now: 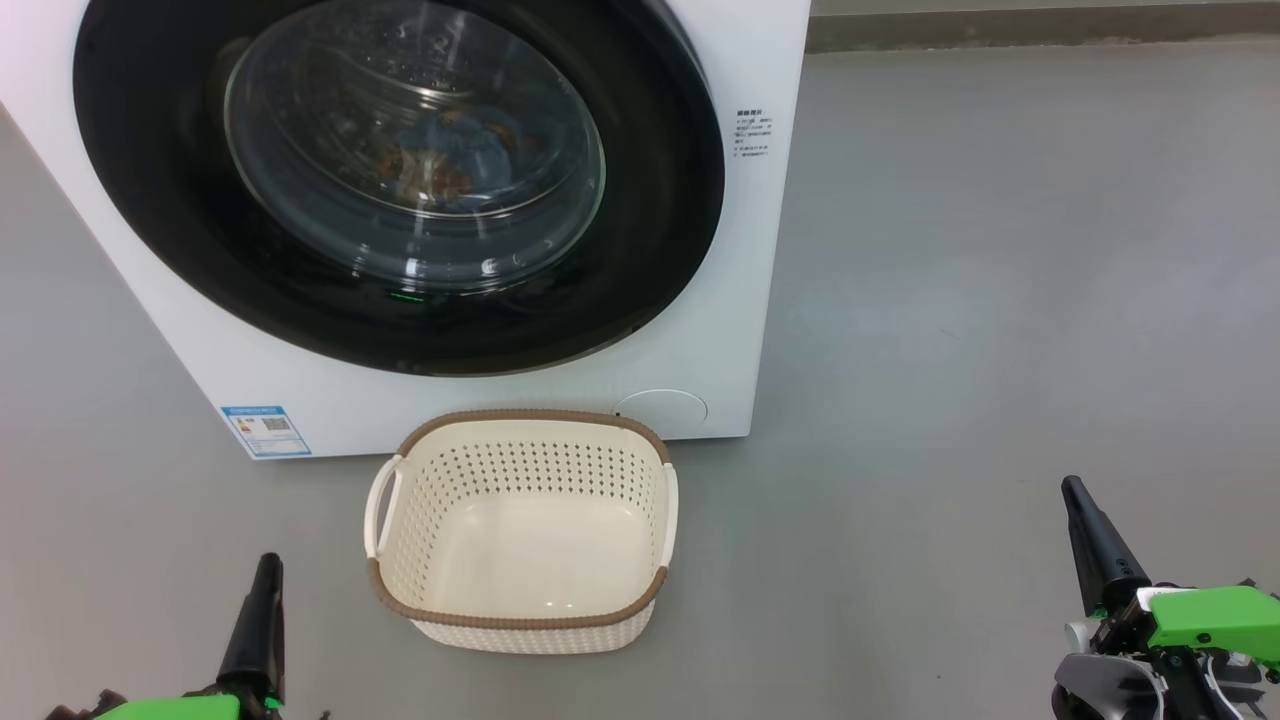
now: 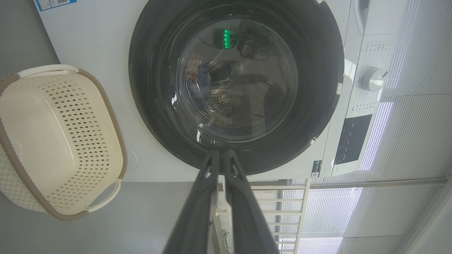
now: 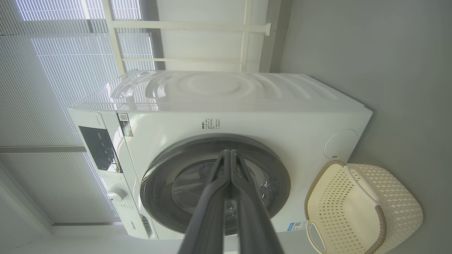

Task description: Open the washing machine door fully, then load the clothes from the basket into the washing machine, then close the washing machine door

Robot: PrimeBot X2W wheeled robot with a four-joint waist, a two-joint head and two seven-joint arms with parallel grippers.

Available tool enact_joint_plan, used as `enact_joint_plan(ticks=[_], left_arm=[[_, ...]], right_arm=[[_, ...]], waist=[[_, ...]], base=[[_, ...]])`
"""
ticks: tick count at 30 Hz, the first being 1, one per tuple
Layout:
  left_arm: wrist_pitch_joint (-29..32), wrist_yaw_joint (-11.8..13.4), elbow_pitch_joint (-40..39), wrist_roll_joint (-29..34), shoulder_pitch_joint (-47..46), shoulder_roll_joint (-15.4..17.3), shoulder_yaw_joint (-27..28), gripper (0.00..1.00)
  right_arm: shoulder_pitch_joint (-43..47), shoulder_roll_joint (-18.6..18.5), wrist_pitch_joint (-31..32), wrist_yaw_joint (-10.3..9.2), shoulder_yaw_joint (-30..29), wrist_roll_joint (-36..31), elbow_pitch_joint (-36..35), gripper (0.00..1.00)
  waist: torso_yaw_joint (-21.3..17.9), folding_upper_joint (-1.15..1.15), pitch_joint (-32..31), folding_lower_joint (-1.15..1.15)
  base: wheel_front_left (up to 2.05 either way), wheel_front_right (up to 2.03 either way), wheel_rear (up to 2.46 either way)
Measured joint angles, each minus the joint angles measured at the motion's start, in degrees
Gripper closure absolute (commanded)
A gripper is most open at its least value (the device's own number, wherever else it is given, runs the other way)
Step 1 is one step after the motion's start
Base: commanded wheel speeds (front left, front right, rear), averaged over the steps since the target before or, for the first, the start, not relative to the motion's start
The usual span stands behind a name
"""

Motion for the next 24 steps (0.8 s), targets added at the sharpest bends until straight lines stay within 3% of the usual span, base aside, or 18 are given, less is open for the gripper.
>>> enact_joint_plan(ticks=[24], left_arm=[[0.00, 0.00, 0.00, 0.00, 0.00, 0.00, 0.01, 1.00]], right_arm=[[-0.01, 0.07, 0.18, 0.00, -0.09, 0.00, 0.01, 1.00]], waist=[[0.00, 0.00, 0.00, 0.00]], base=[[0.00, 0.00, 0.00]])
